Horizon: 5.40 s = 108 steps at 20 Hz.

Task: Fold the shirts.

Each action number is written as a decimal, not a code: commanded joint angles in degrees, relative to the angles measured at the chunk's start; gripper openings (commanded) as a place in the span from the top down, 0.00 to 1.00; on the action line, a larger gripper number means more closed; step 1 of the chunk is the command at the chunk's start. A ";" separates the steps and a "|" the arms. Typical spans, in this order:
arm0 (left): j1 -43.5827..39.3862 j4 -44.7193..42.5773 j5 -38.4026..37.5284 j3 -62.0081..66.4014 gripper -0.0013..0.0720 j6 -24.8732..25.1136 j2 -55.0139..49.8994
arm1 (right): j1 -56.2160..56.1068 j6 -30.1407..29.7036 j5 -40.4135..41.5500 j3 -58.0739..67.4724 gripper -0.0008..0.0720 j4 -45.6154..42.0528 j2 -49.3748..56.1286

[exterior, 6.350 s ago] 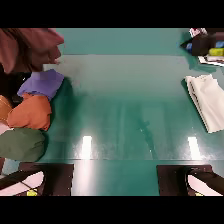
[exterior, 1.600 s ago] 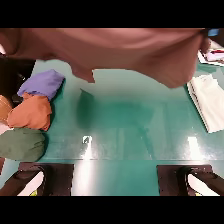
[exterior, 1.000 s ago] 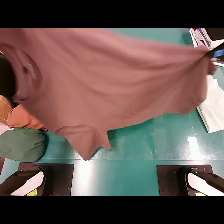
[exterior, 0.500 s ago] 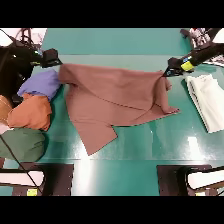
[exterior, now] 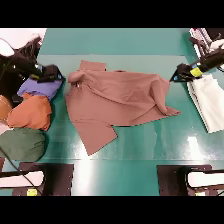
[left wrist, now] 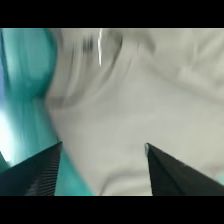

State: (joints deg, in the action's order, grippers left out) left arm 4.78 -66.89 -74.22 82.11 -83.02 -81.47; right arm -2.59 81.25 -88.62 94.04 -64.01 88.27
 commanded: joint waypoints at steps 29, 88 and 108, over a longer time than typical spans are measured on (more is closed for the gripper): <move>-8.92 10.67 18.53 -35.91 0.95 0.55 17.14 | 19.96 -0.81 5.42 -36.46 0.51 -0.57 -24.65; -8.92 -3.04 7.15 5.64 0.95 -5.03 10.01 | 9.35 5.05 -1.73 0.26 0.97 -6.34 -13.05; -5.73 -0.02 0.24 13.53 0.95 0.20 -13.64 | 5.31 2.16 2.95 6.43 0.97 -6.99 9.70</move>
State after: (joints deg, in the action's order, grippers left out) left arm -1.37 -67.46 -68.58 99.22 -84.01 -94.98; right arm 4.05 83.72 -84.47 105.93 -66.92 99.39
